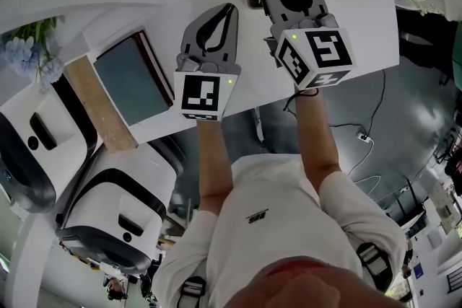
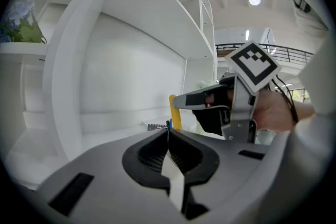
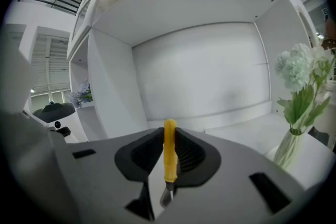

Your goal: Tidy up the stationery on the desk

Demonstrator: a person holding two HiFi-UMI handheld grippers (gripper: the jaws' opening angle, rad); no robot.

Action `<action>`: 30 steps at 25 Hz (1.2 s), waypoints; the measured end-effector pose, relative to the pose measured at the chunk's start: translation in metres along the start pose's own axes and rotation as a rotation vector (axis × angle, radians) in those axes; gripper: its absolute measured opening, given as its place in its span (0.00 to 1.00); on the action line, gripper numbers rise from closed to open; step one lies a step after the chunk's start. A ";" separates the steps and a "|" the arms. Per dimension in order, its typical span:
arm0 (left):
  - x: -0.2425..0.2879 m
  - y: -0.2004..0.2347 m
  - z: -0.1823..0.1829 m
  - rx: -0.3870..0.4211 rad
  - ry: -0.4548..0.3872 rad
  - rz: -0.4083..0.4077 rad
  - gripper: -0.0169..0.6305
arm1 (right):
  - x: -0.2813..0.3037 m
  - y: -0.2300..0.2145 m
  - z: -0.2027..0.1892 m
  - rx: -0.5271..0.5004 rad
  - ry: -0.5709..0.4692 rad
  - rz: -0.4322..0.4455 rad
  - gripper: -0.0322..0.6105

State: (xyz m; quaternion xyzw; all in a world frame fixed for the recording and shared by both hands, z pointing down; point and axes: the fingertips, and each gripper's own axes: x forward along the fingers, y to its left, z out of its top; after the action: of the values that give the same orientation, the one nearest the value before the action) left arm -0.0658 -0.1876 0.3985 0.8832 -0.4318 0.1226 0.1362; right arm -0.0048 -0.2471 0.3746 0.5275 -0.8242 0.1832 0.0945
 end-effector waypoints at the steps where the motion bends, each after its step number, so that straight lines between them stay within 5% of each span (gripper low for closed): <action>1: 0.001 0.000 -0.001 0.000 0.002 0.000 0.03 | 0.002 -0.001 -0.003 0.004 0.005 -0.002 0.13; 9: 0.004 -0.002 -0.008 -0.003 0.021 -0.007 0.03 | 0.014 -0.008 -0.045 0.004 0.086 -0.034 0.14; 30: -0.022 -0.023 0.008 0.006 -0.012 -0.006 0.03 | -0.064 0.005 -0.052 -0.157 0.070 -0.039 0.11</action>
State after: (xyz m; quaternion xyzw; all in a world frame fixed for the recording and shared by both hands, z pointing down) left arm -0.0599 -0.1609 0.3804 0.8856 -0.4296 0.1182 0.1315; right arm 0.0159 -0.1704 0.3989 0.5277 -0.8218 0.1344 0.1677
